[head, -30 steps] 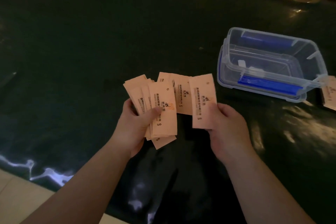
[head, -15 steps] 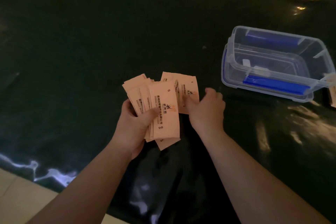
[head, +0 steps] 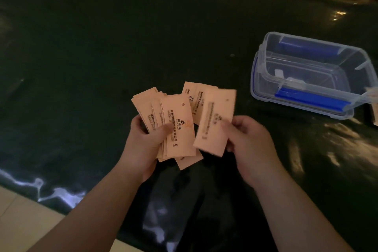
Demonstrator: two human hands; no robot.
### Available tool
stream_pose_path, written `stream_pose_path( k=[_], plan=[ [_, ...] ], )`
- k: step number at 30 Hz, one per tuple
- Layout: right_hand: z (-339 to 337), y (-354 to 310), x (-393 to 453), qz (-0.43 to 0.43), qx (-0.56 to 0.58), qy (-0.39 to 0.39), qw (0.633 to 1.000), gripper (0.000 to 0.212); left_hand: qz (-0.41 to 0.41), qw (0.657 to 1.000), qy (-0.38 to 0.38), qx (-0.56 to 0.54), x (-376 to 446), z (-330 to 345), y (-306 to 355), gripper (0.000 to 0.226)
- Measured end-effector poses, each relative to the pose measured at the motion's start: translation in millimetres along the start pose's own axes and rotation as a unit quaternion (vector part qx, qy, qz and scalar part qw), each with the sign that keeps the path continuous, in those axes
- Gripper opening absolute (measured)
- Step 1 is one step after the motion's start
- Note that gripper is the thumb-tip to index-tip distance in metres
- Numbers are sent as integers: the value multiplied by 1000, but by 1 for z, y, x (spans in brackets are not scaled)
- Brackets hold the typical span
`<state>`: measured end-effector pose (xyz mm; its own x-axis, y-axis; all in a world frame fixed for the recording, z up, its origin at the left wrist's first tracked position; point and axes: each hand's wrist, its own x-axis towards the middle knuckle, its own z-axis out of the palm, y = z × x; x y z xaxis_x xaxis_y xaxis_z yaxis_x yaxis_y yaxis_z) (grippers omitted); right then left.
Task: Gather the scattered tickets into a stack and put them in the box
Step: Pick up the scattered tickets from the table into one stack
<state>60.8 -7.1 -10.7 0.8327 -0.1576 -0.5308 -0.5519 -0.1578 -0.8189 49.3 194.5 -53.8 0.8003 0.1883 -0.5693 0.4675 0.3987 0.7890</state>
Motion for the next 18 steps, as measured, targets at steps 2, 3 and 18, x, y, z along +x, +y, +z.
stream_pose_path(
  k=[2,3,18],
  plan=[
    [16,2,-11,18,-19,-58,998,4,1,1000,-20,-14,-2,-1,-1,79],
    [25,2,-14,23,-37,-76,996,3,3,999,-31,-20,-3,-2,-1,80],
    [88,-12,81,-2,-399,179,899,84,42,999,-19,-8,-2,-32,11,82]
  ],
)
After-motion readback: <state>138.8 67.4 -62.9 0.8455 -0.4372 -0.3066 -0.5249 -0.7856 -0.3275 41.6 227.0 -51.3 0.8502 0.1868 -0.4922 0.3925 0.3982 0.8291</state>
